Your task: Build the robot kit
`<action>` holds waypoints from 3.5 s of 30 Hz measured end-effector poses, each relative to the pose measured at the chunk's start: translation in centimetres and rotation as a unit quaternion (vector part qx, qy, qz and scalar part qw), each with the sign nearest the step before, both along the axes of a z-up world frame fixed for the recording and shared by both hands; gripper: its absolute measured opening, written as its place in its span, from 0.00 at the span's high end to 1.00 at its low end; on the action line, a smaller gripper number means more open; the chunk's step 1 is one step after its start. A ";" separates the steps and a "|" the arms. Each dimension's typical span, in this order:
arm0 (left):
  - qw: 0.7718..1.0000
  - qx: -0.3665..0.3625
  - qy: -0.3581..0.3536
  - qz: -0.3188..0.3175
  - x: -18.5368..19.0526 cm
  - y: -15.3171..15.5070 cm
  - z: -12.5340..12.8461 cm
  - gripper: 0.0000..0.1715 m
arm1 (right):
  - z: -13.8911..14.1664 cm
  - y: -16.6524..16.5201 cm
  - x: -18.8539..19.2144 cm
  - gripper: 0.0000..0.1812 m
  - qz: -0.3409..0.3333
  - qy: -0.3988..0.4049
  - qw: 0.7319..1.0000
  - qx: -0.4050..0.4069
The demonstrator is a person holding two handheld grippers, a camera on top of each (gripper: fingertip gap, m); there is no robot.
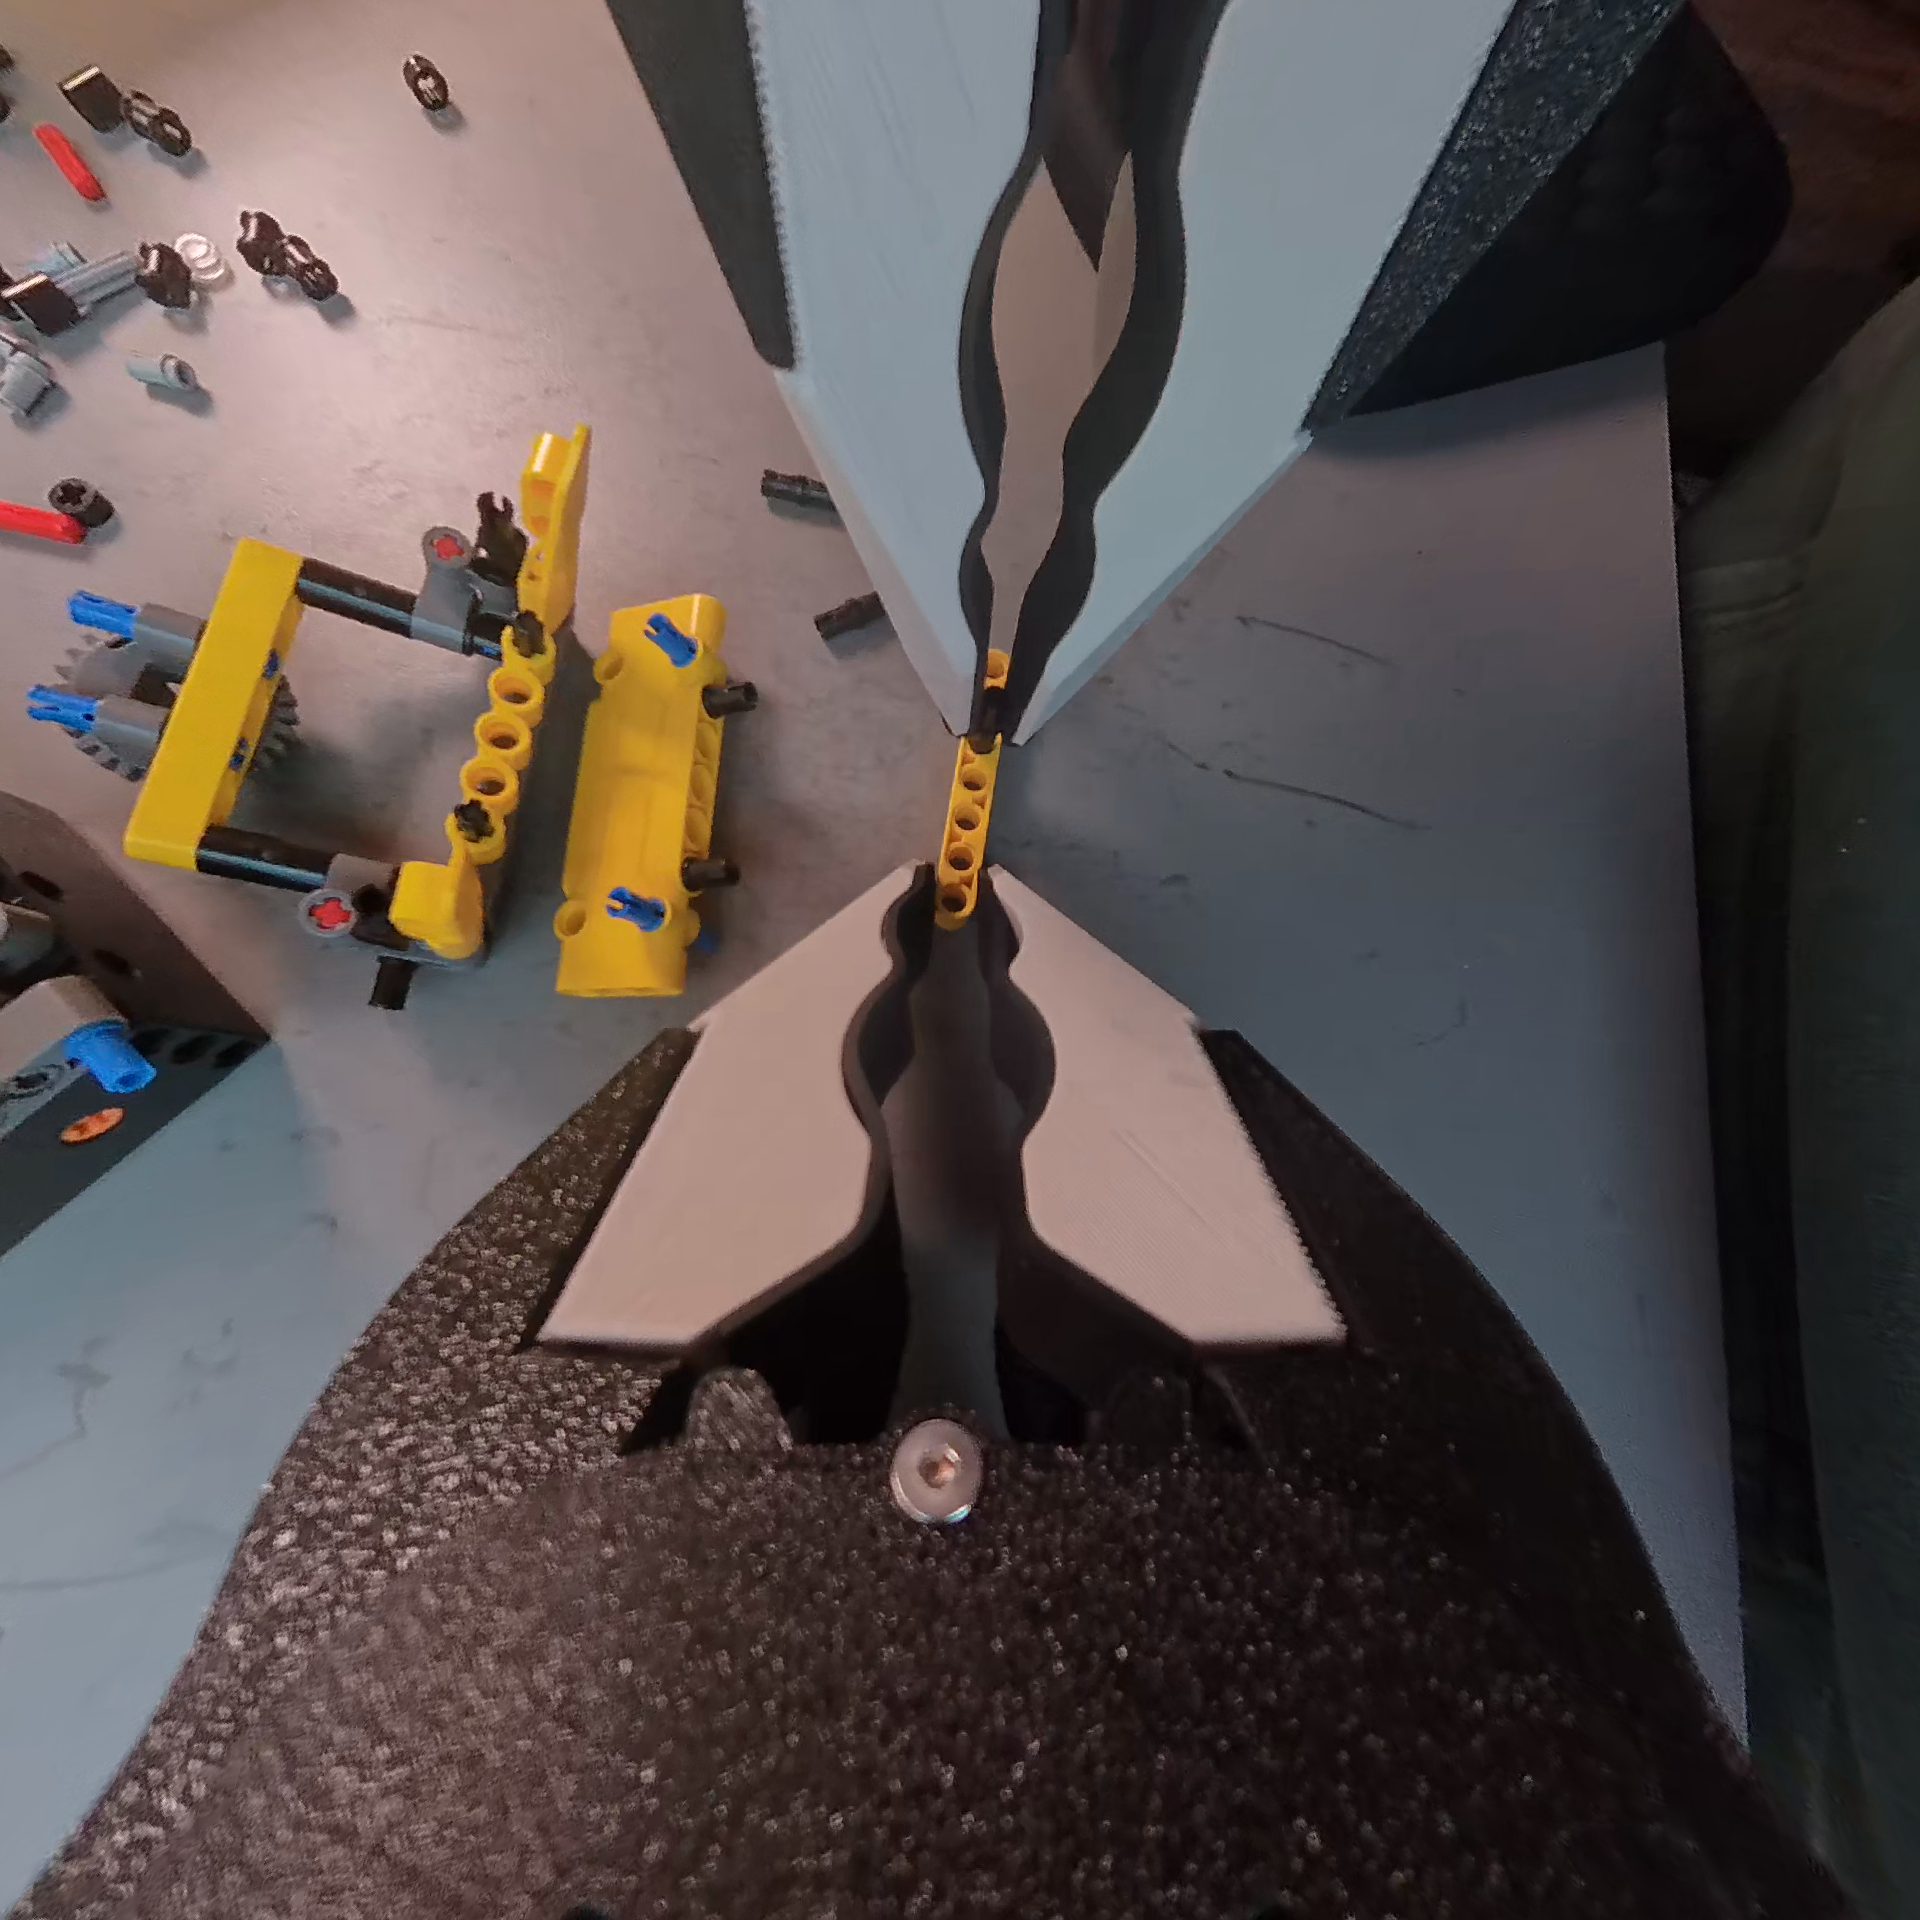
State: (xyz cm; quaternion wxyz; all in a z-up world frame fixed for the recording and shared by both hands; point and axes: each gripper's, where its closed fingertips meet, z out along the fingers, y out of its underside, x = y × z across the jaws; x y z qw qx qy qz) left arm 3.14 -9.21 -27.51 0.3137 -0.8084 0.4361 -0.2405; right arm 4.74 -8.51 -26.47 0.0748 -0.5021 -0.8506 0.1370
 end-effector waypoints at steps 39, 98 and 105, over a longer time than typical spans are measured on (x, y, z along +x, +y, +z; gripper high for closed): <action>1.000 -0.001 -0.002 0.005 0.0 -0.1 0.1 0.96 | 0.3 0.6 -0.2 0.99 -0.027 0.052 0.998 0.007; 0.998 0.002 -0.065 0.005 0.2 -0.4 1.9 0.94 | -0.1 3.0 1.5 0.98 -0.233 0.183 0.953 -0.068; 0.984 0.009 -0.176 -0.025 1.0 -0.9 5.3 0.93 | 3.3 -0.4 0.1 0.98 -0.126 0.241 0.961 -0.052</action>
